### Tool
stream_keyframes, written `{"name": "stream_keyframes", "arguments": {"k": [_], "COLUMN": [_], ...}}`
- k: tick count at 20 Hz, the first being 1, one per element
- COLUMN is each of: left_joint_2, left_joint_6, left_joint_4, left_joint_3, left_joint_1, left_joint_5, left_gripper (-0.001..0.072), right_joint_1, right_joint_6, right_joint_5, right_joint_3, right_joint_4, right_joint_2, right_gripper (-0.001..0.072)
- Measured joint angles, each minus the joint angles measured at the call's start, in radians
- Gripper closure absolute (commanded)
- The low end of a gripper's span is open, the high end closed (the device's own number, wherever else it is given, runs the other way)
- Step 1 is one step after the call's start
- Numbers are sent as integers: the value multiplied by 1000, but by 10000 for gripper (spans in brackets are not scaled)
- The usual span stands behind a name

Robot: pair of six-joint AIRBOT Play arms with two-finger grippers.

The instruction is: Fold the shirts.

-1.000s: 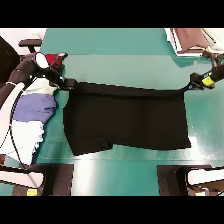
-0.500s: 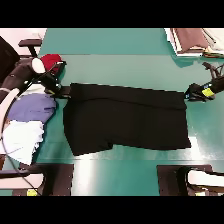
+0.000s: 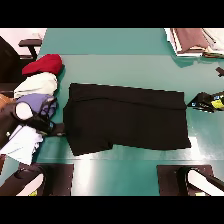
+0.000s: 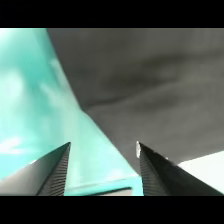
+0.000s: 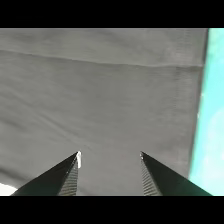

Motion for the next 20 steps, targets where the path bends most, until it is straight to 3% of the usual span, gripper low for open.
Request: {"name": "stream_keyframes", "arguments": {"k": [7, 8, 9, 10, 14, 15, 16, 17, 20], "left_joint_2": [48, 49, 50, 48, 53, 54, 55, 56, 57], "left_joint_6": [10, 11, 12, 13, 31, 38, 44, 50, 60], "left_joint_4": [-215, -232, -233, -226, -247, -250, -251, -250, -251], "left_joint_3": [-204, -212, -217, -216, -146, -121, -99, -78, -37], "left_joint_1": [0, 0, 0, -1, -1, -1, -1, -1, -1], "left_joint_5": [139, 147, 161, 170, 149, 142, 134, 119, 101], "left_gripper": [219, 369, 604, 684, 684, 685, 684, 684, 684], "right_joint_1": [2, 2, 2, -2, -68, -93, -125, -159, -269], "right_joint_6": [-8, -9, -9, -11, -19, -19, -18, -16, -10], "right_joint_5": [-13, -14, -14, -11, 50, 66, 82, 92, 102], "right_joint_3": [-18, -19, -19, -19, -26, -40, -66, -100, -249], "right_joint_4": [63, 63, 65, 68, 6, -31, -69, -100, -154], "right_joint_2": [22, 23, 23, 24, 24, 26, 31, 35, 42], "right_gripper": [273, 273, 273, 273, 272, 260, 187, 163, 165]}}
